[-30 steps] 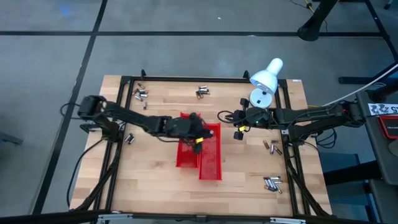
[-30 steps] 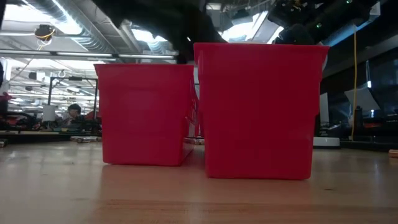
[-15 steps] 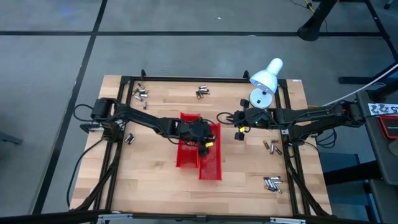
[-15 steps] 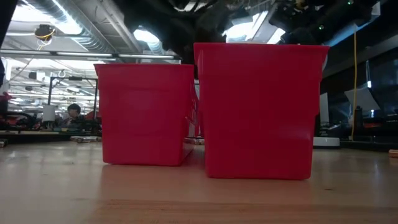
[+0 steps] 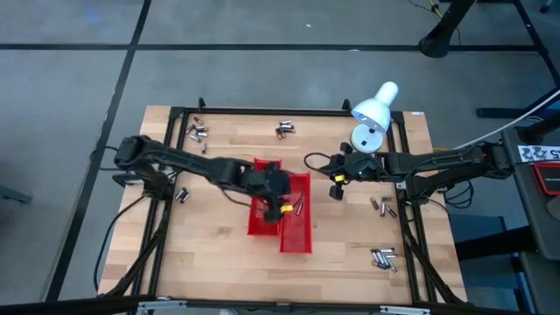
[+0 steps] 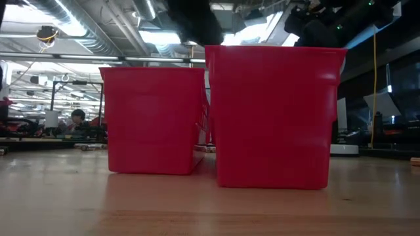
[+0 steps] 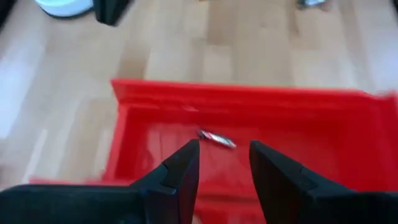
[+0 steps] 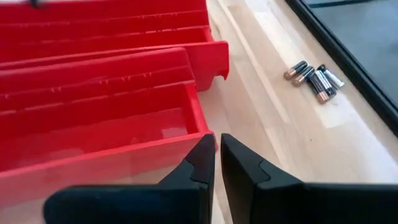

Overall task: Sort batteries
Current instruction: Move the silver battery to the middle left of the table

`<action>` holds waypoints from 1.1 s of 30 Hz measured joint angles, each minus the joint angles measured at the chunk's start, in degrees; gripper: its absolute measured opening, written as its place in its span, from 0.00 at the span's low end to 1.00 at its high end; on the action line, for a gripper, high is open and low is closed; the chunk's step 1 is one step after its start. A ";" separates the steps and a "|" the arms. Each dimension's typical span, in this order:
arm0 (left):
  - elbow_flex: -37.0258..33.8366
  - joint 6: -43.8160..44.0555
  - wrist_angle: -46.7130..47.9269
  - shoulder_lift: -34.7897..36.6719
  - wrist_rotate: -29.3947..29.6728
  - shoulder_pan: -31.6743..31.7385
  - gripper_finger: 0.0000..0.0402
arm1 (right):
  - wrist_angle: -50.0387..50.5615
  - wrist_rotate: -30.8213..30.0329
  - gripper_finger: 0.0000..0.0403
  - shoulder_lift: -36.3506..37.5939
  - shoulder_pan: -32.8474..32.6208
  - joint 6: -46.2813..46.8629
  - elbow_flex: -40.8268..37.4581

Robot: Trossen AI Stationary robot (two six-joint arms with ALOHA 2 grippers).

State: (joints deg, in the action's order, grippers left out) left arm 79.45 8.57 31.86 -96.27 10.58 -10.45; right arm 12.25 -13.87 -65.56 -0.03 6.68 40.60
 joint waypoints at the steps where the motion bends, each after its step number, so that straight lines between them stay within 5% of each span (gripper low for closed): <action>1: 0.33 1.05 3.15 0.79 -0.10 -1.15 0.33 | -0.11 0.02 0.08 0.00 0.00 1.16 0.00; 14: 0.69 41.71 38.40 3.45 -0.58 -24.16 0.33 | -3.78 0.08 0.08 -0.26 0.00 8.15 -1.92; 22: 0.64 55.26 40.51 -2.66 -10.26 -36.21 0.33 | -7.00 0.99 0.08 -0.26 -0.02 9.93 -1.92; 33: -0.40 60.15 40.51 -6.78 -22.30 -47.13 0.33 | -19.45 -3.22 0.08 -3.41 -5.85 12.61 -1.92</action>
State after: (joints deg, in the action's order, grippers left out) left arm 79.06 68.73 72.37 -103.05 -11.73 -57.58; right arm -7.19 -17.08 -68.97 -5.88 19.29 38.68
